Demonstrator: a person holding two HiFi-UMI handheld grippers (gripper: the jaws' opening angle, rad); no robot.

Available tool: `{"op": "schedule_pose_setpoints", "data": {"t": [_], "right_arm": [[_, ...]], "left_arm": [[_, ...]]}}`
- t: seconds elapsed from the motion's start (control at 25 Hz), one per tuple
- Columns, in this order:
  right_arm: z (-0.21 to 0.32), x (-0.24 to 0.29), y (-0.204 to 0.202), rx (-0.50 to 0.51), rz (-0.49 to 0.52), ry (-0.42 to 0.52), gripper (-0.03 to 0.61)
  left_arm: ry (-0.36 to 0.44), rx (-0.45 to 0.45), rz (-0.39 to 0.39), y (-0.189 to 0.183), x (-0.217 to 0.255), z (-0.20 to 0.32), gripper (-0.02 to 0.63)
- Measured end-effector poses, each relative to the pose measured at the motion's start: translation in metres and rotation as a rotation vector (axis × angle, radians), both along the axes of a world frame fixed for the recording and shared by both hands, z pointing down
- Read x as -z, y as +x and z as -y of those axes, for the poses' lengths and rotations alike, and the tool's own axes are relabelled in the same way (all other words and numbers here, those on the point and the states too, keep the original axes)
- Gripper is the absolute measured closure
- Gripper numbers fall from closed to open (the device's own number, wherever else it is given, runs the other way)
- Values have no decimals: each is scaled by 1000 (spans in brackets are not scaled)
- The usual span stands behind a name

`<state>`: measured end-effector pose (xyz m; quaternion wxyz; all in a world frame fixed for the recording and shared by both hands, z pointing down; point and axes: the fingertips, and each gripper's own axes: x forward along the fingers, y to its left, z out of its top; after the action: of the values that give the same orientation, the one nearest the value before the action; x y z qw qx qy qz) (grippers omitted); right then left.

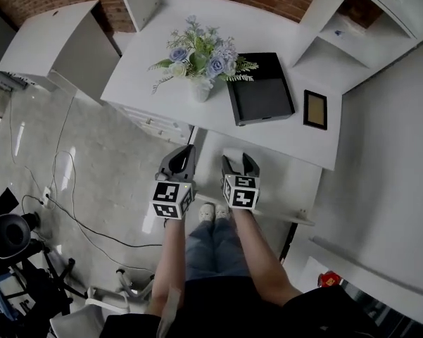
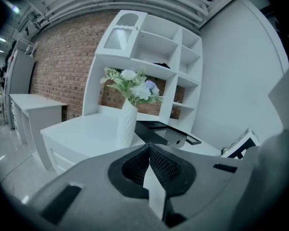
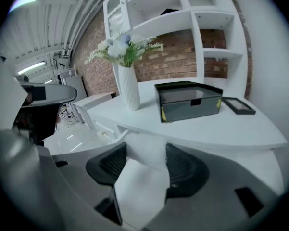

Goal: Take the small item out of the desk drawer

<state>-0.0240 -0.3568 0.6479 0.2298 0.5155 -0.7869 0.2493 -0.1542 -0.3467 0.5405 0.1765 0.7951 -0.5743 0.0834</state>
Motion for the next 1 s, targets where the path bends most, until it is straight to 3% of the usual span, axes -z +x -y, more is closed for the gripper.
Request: {"op": "schedule_pose_setpoints", "data": {"t": [0.6,0.8,1.0], "right_arm": [[6,164,178,-325,-8,392,328],[-2,208,218,-362,-6,518,328],[-12,238,229,-339,0,611,328]], "left_arm": [[178,-246,53,111,95,34,604],[229,-272,78,130,117,35,604],[263,-279,88,136,128,34,604]]}}
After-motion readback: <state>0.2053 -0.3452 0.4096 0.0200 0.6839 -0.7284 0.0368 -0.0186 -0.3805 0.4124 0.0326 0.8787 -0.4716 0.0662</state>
